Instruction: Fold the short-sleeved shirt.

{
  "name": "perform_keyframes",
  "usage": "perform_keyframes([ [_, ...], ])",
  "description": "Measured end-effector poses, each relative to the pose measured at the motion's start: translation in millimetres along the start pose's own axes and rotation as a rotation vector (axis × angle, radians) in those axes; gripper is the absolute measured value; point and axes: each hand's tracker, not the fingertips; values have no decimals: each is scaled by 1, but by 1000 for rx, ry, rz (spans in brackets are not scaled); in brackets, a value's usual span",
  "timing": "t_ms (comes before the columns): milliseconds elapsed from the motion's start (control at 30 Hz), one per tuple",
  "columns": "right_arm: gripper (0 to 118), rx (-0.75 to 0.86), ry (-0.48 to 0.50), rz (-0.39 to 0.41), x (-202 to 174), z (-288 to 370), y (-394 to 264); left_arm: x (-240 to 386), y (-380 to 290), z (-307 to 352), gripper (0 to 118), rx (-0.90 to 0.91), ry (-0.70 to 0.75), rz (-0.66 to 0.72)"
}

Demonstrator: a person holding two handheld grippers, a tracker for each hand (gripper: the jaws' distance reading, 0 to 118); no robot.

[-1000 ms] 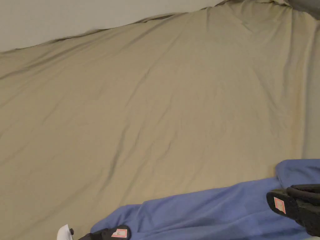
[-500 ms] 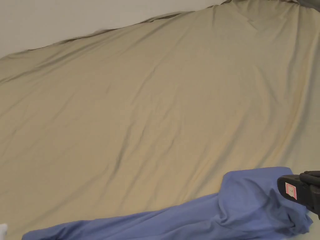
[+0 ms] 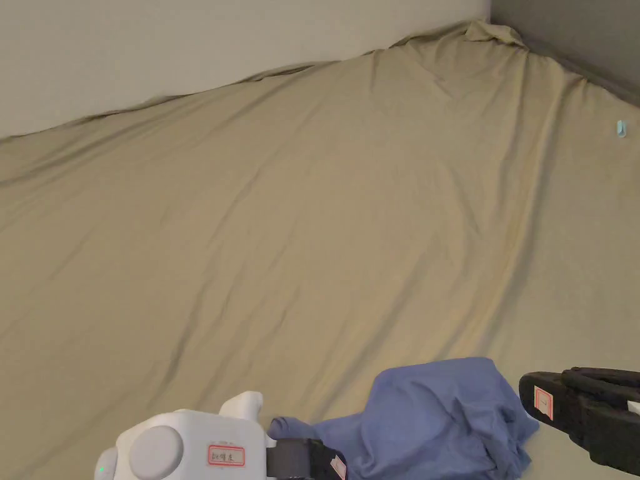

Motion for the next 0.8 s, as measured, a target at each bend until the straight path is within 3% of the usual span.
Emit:
perform_keyframes([
  [100, 2, 6, -4, -11, 5, 5, -1, 6, -18, 69, 86, 123, 43, -81],
  [133, 2, 7, -2, -15, 6, 5, 0, 8, -26, 94, 92, 179, 105, -97],
  [233, 2, 8, 10, -22, 7, 2, -1, 6, -46, 153, 93, 299, 321, -119],
  [267, 2, 8, 12, -21, 5, 0, 0, -2, -49, 158, 82, 334, 393, -98],
  [300, 2, 7, 15, -19, 4, -1, -1, -4, -51, 161, 50, 372, 439, -88],
  [333, 2, 7, 22, -15, 4, -1, -1, -14, -47, 153, 0, 369, 465, -86],
  [400, 2, 2, 31, -15, 2, -2, 0, -28, -30, 127, 0, 322, 424, 35],
  [533, 2, -3, 14, -14, 4, 1, 0, -7, -3, 34, 0, 162, 282, 17],
  [633, 2, -13, -18, -20, 10, 3, -1, 28, -1, -31, 0, 46, 231, -54],
  [800, 2, -25, -55, -32, 19, 7, -4, 97, -2, -71, 0, -12, 370, -298],
])
